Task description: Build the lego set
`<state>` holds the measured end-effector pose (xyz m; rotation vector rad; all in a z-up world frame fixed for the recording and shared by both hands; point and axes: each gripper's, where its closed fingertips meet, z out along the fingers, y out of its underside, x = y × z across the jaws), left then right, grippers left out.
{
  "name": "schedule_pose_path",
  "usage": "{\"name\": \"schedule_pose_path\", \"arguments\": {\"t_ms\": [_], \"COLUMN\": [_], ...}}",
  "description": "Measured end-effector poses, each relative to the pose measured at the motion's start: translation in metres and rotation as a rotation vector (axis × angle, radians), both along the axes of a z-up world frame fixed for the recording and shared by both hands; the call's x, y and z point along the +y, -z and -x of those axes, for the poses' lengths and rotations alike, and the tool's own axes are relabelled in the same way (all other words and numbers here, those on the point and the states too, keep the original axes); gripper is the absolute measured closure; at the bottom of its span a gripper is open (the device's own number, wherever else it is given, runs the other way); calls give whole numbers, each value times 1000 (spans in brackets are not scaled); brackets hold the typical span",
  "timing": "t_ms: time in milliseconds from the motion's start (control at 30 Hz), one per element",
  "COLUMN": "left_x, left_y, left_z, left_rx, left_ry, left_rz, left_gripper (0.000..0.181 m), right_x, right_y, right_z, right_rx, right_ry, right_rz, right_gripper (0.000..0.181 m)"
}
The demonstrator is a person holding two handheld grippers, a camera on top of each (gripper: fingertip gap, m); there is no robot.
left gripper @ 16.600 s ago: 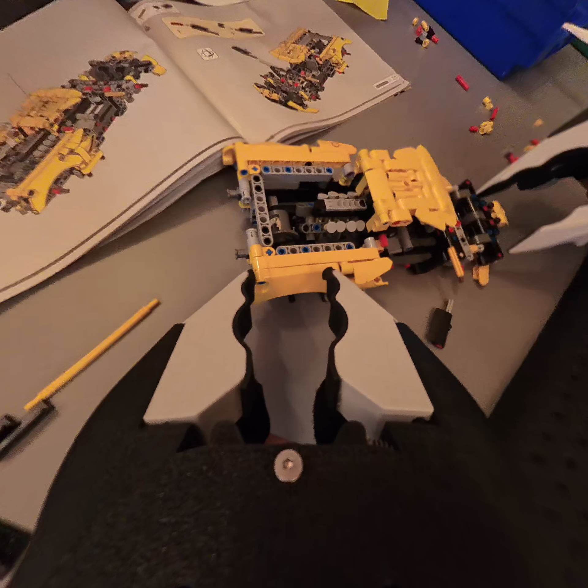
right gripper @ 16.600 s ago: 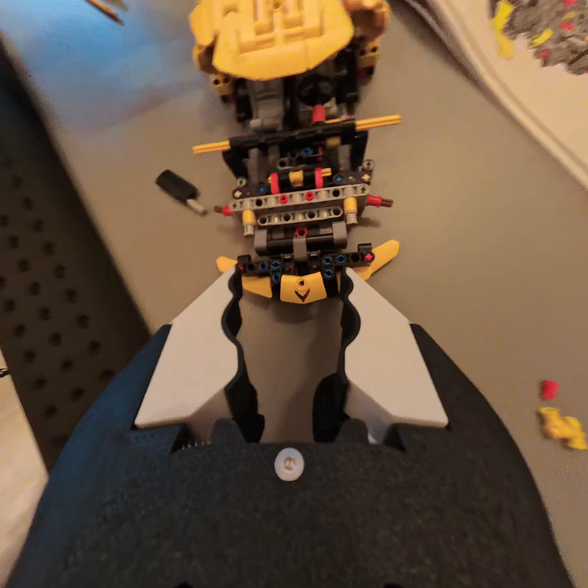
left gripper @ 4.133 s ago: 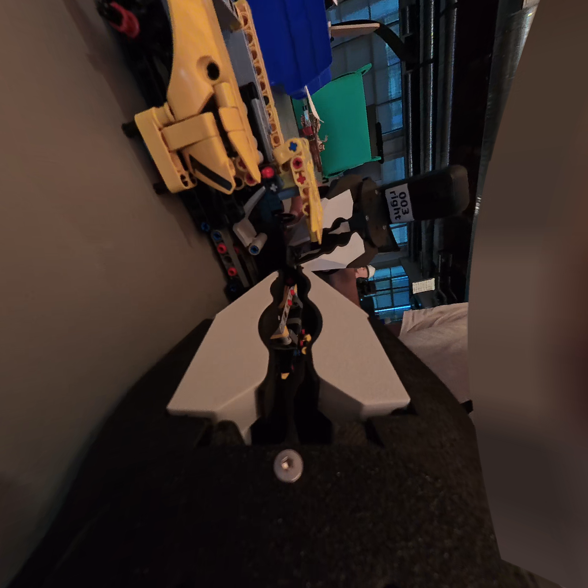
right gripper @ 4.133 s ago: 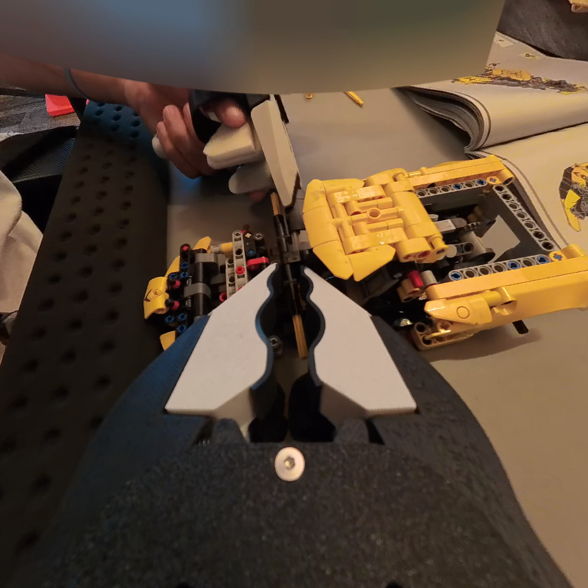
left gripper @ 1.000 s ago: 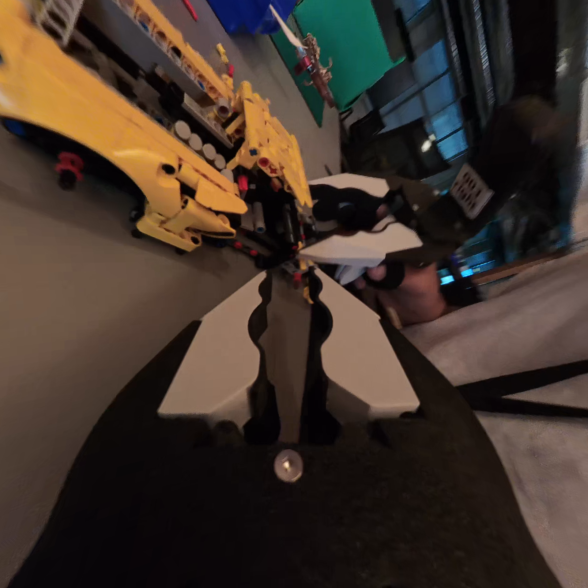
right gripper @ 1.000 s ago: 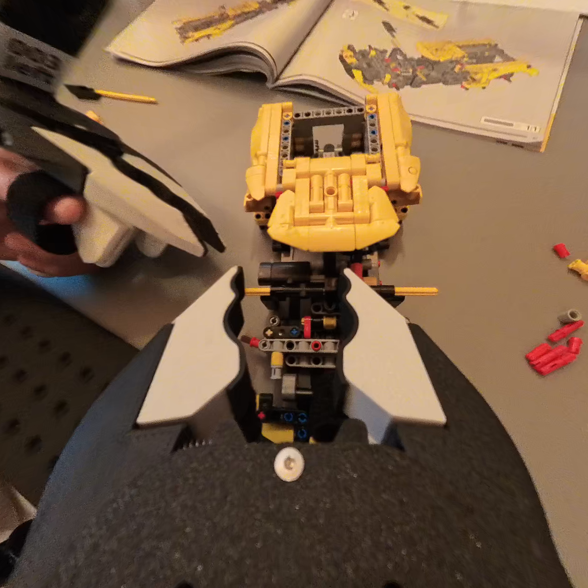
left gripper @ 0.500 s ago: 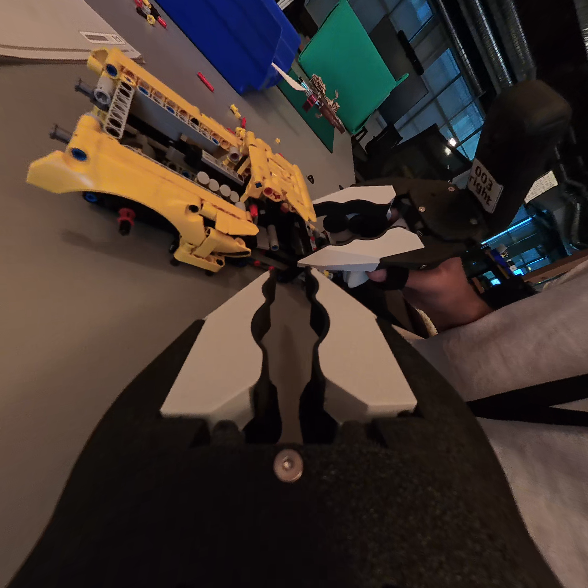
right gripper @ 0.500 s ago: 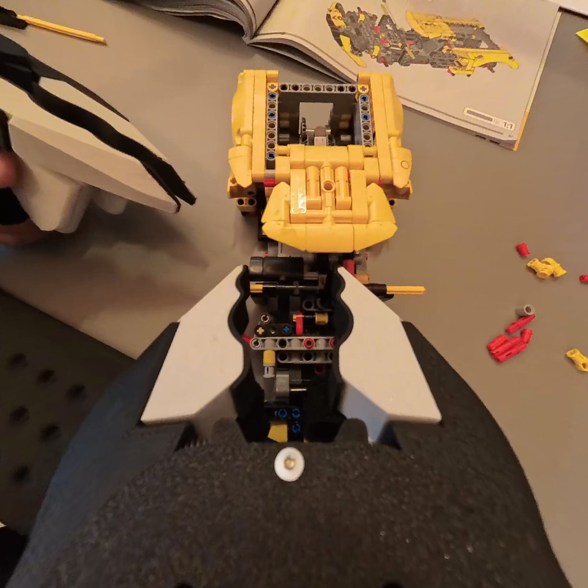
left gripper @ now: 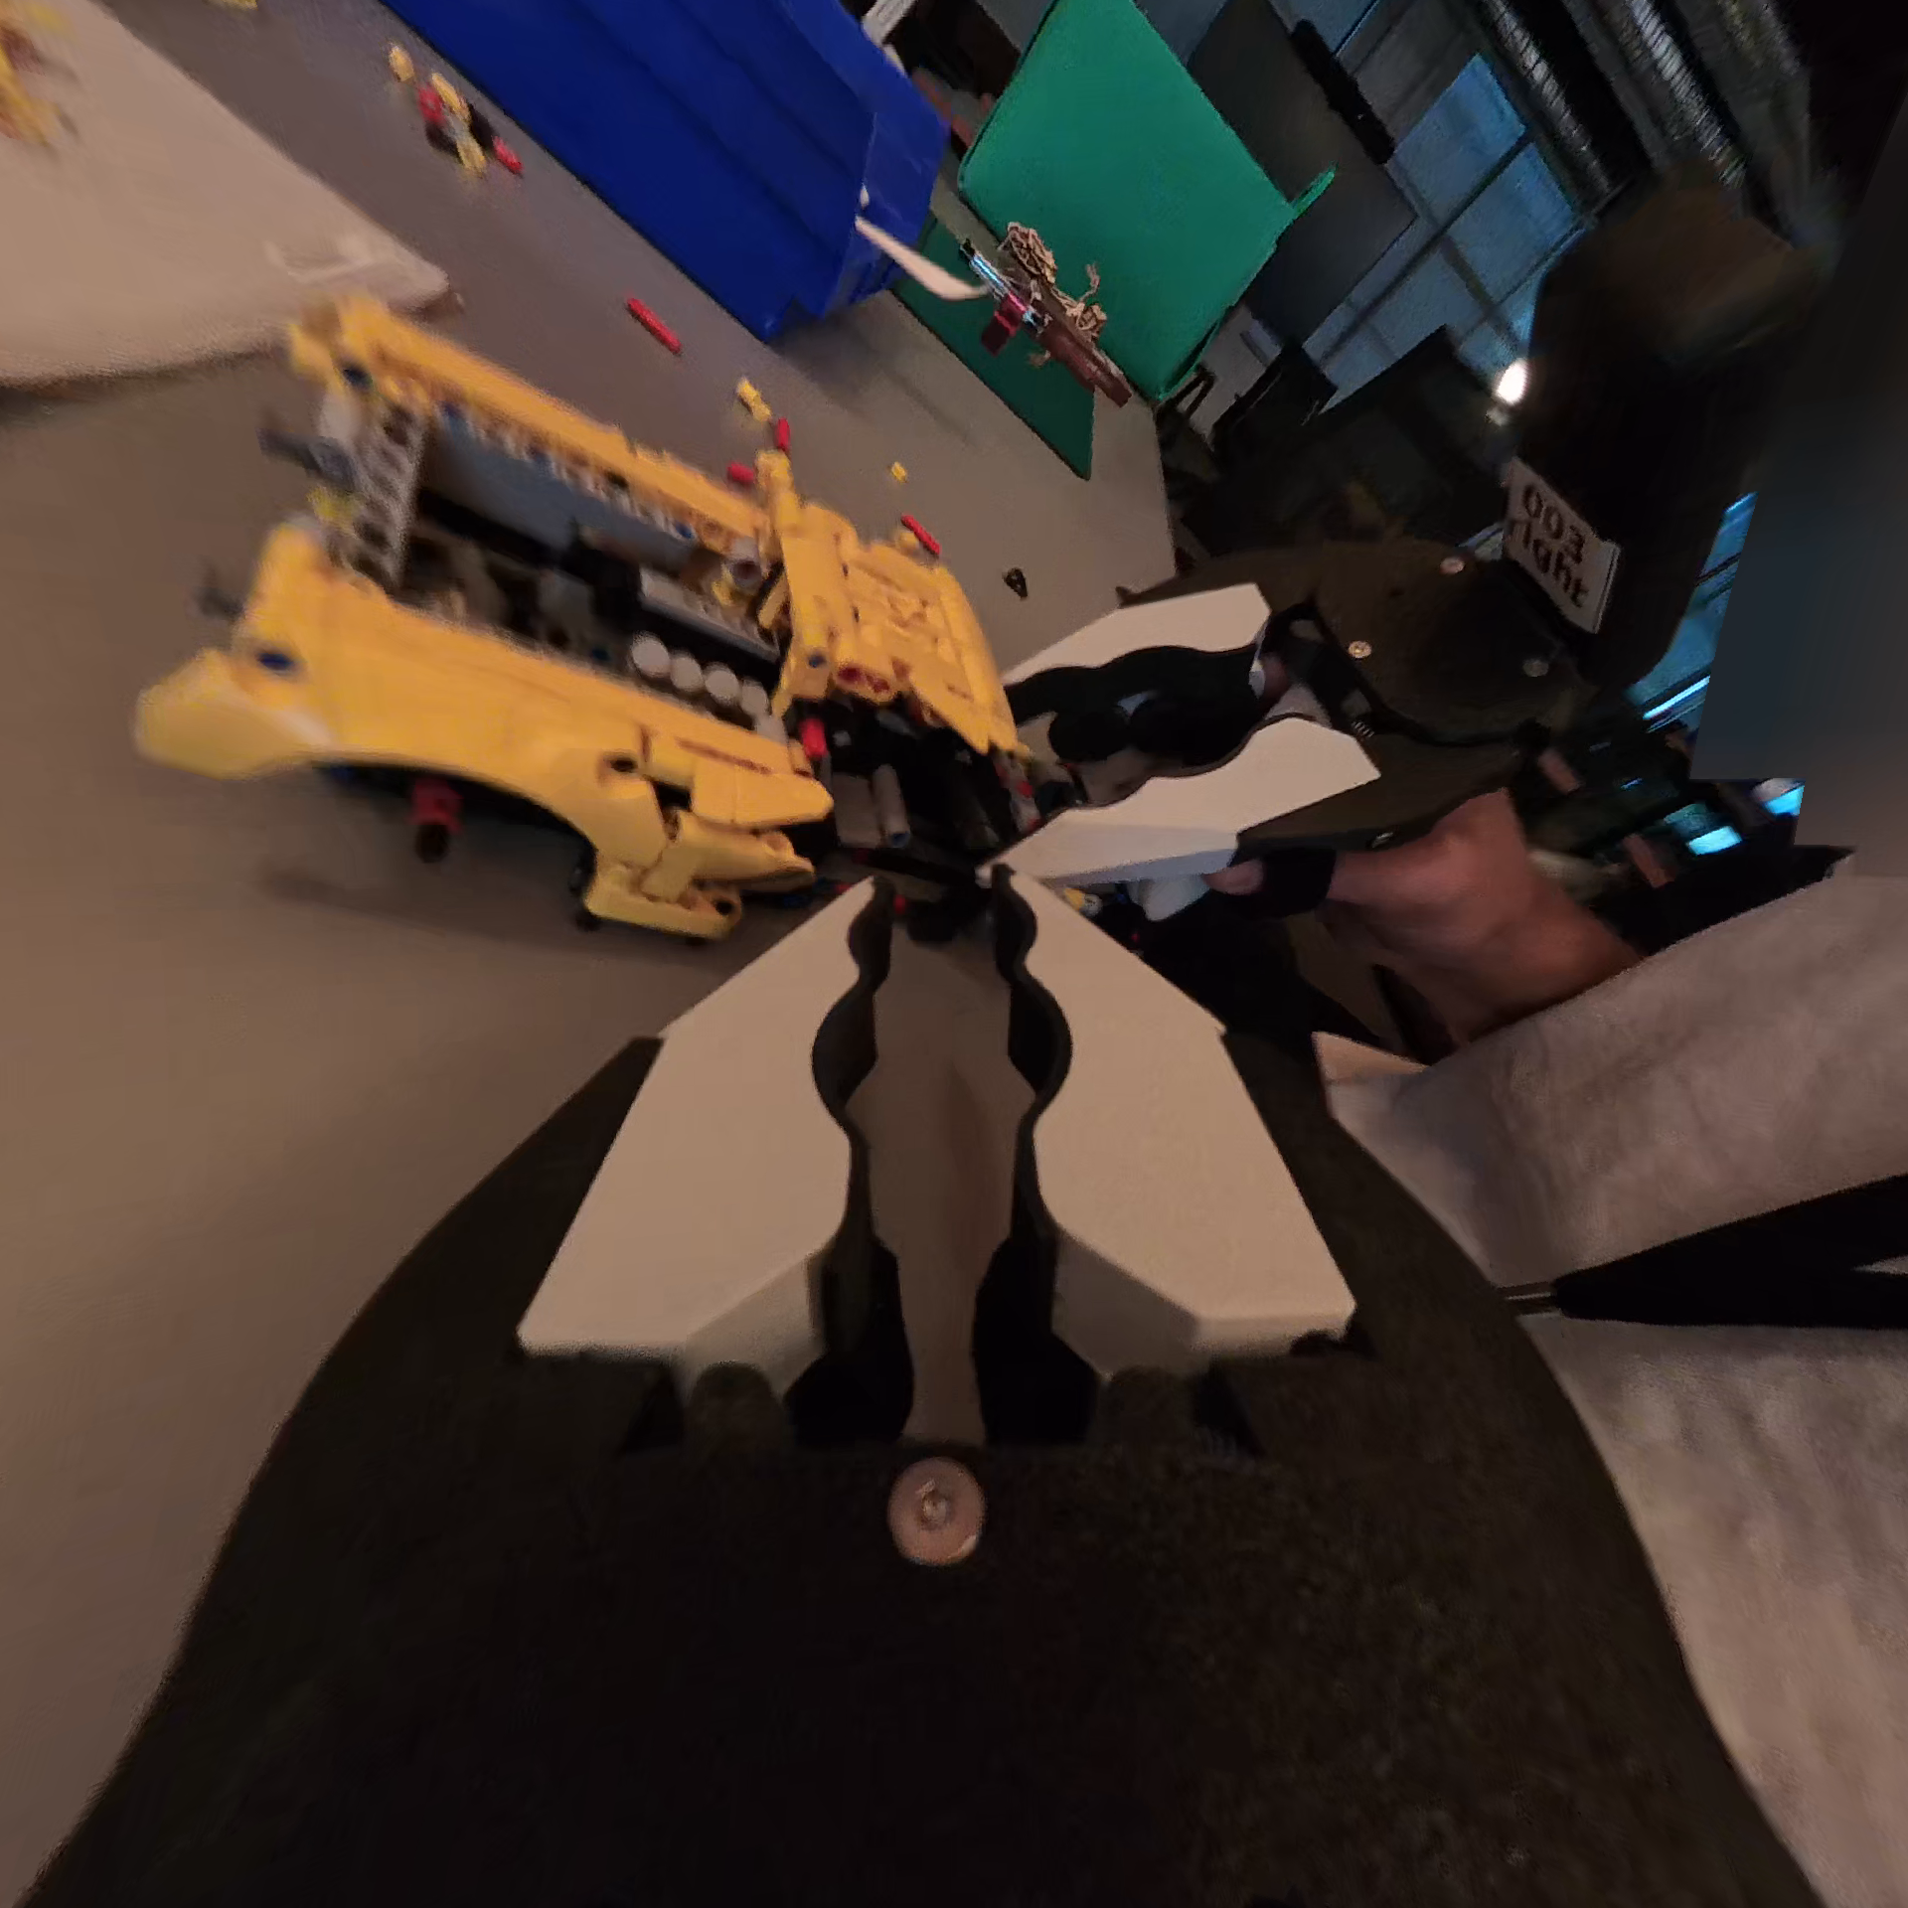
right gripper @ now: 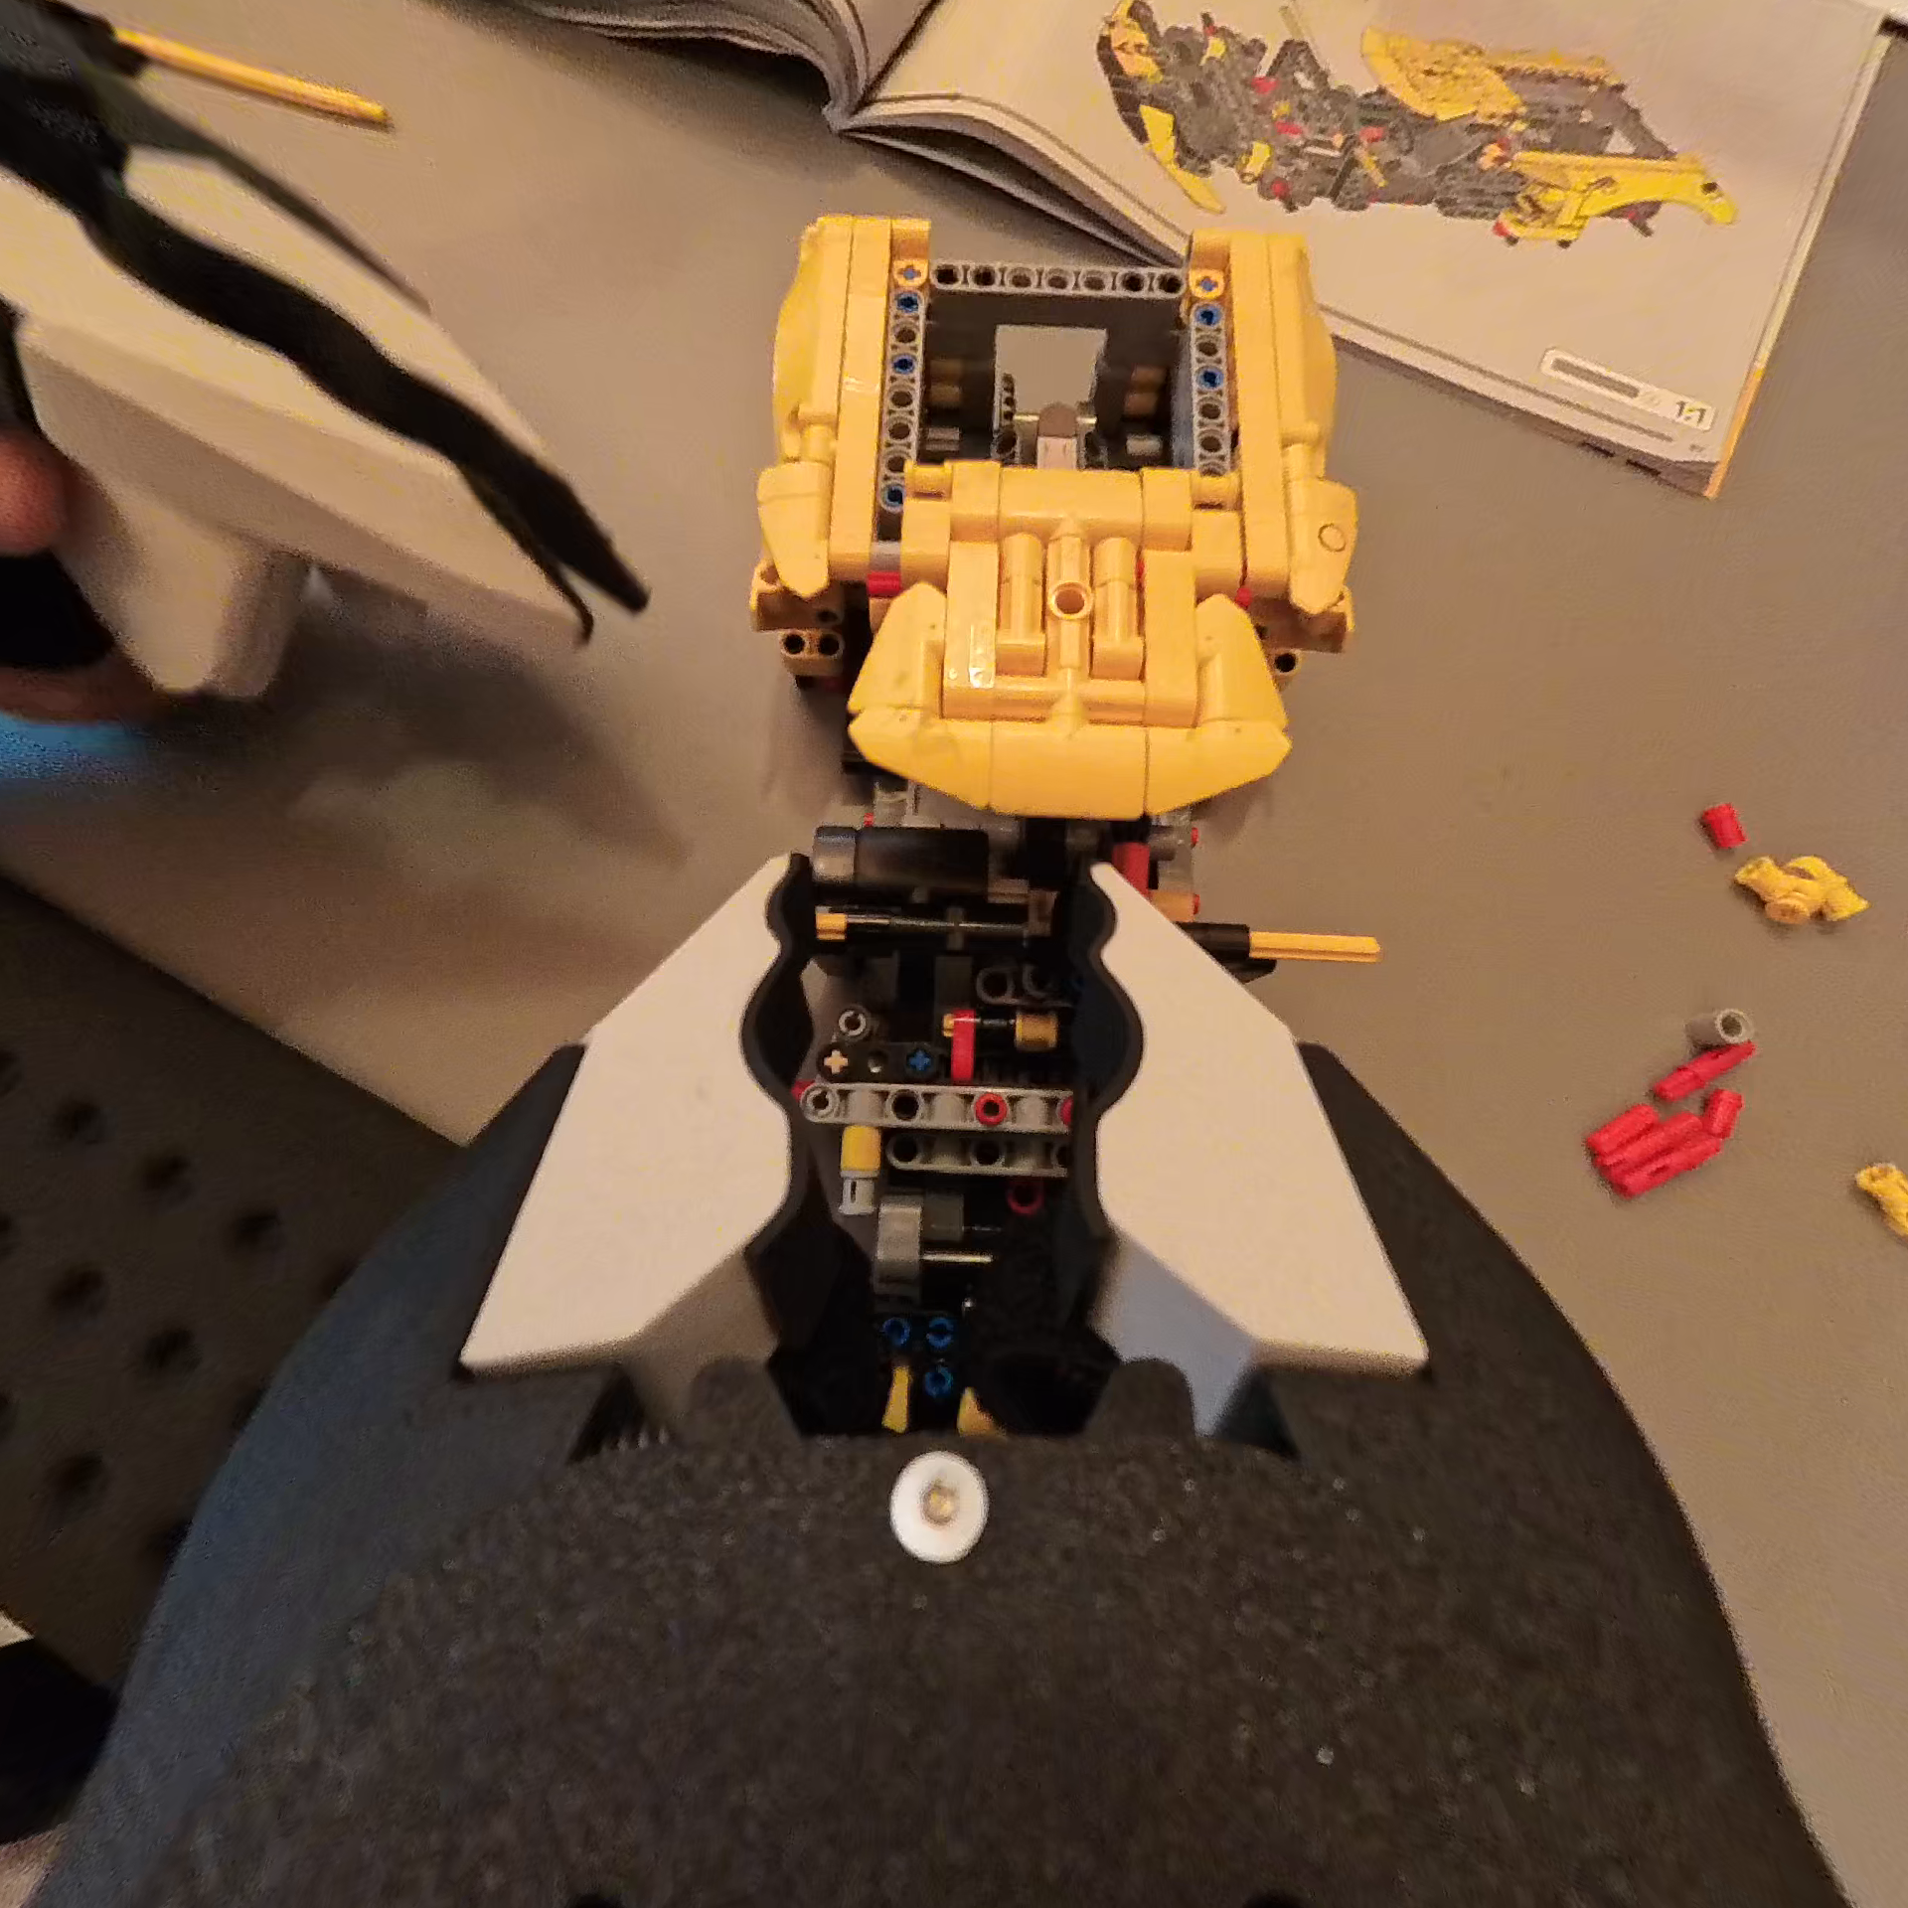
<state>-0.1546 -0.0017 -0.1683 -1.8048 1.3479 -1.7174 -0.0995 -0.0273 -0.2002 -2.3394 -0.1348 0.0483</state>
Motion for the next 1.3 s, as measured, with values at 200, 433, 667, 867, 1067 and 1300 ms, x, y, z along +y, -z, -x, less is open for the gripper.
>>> {"name": "schedule_pose_path", "arguments": {"t_ms": [200,433,667,867,1067,1300], "left_x": [30,26,19,8,5,5], "left_y": [-10,22,30,30,29,29], "left_z": [-15,-41,-40,-37,-37,-37], "left_rx": [7,105,173,184,162,138], "left_ry": [108,393,402,341,322,314], "left_rz": [-657,-909,-877,-875,-850,-858], "left_gripper": [137,127,138,142,144,144], "right_x": [-3,-6,-5,-5,0,2], "right_y": [-2,-5,-2,10,5,4], "right_z": [-6,-8,-37,-35,-47,-39], "right_rx": [-4,17,-13,131,2,17], "right_ry": [-44,-75,-8,-97,-124,-220], "right_rz": [-59,-95,-100,-20,-62,-61], "right_gripper": [132,129,77,73,56,71]}}
